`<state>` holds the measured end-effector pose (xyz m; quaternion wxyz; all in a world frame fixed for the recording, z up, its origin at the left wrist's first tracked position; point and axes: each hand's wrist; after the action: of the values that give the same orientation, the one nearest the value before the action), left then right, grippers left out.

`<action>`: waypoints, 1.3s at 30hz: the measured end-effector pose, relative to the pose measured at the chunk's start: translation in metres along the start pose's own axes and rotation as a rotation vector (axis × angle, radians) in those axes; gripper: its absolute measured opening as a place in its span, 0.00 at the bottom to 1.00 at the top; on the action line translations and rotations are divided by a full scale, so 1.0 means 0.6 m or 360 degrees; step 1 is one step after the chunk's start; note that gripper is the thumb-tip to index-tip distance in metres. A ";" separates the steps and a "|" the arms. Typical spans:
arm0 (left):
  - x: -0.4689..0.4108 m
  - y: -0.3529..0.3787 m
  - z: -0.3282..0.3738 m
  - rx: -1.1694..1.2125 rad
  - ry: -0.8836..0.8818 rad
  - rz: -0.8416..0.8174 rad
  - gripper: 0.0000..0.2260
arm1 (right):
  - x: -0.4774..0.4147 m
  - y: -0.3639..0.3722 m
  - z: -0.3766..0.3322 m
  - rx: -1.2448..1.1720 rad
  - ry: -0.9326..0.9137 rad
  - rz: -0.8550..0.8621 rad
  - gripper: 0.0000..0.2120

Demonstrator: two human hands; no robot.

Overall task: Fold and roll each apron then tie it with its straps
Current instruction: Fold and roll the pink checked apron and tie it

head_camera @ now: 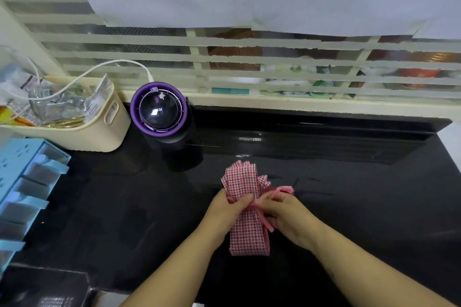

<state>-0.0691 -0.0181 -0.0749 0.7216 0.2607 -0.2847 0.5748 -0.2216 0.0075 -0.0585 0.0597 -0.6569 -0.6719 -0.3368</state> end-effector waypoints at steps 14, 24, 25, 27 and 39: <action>0.180 -0.092 0.227 0.0108 0.0990 -0.0249 0.13 | 0.021 0.144 -0.297 -0.0097 -0.0360 -0.0445 0.11; 0.382 -0.200 0.311 -0.0646 0.1531 0.0198 0.13 | 0.089 0.342 -0.451 0.0666 -0.1236 -0.0478 0.11; 0.408 -0.215 0.316 -0.0859 0.1656 0.0298 0.16 | 0.103 0.368 -0.466 0.0734 -0.1308 -0.0503 0.12; 0.452 -0.246 0.326 -0.1307 0.1907 0.0553 0.20 | 0.134 0.423 -0.488 0.0858 -0.1455 -0.0546 0.12; 0.677 -0.450 0.363 -0.2960 0.2114 0.2476 0.15 | 0.331 0.808 -0.491 0.0422 -0.1525 -0.1412 0.10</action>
<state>0.2429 0.0506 0.3532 0.1242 -0.8565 -0.2367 0.4414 0.0933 -0.0255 0.4525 -0.3095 -0.3822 -0.8665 0.0854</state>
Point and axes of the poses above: each hand's wrist, its own x-axis away from the middle knuckle, its own y-axis out of the palm, z = x × y, and after that the axes turned 8 degrees about -y, right-handed
